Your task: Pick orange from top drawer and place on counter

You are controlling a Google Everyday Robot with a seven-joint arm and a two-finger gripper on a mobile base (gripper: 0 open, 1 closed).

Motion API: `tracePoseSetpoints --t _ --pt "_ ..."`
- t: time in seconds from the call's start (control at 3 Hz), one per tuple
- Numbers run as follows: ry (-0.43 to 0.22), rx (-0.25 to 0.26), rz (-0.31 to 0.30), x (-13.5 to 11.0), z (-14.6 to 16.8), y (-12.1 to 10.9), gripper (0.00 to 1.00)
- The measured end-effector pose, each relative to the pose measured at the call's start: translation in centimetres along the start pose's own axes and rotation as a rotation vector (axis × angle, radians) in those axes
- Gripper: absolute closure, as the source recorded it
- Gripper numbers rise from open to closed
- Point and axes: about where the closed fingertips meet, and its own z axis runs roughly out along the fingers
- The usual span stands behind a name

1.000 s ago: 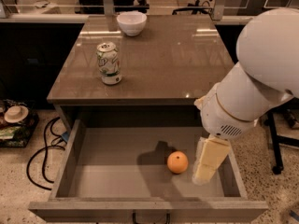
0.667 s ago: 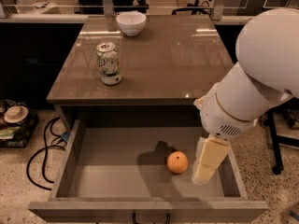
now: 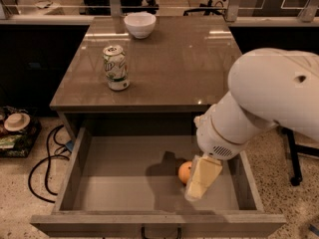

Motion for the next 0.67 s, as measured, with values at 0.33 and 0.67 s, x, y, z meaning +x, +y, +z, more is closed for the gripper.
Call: tracePoseSetpoints --t 0.33,0.67 --pt "0.02 0.01 0.017 0.4 3.1 0.5 0.0" --pt "0.067 0.043 0.03 1.1 5.3 0.3 0.0"
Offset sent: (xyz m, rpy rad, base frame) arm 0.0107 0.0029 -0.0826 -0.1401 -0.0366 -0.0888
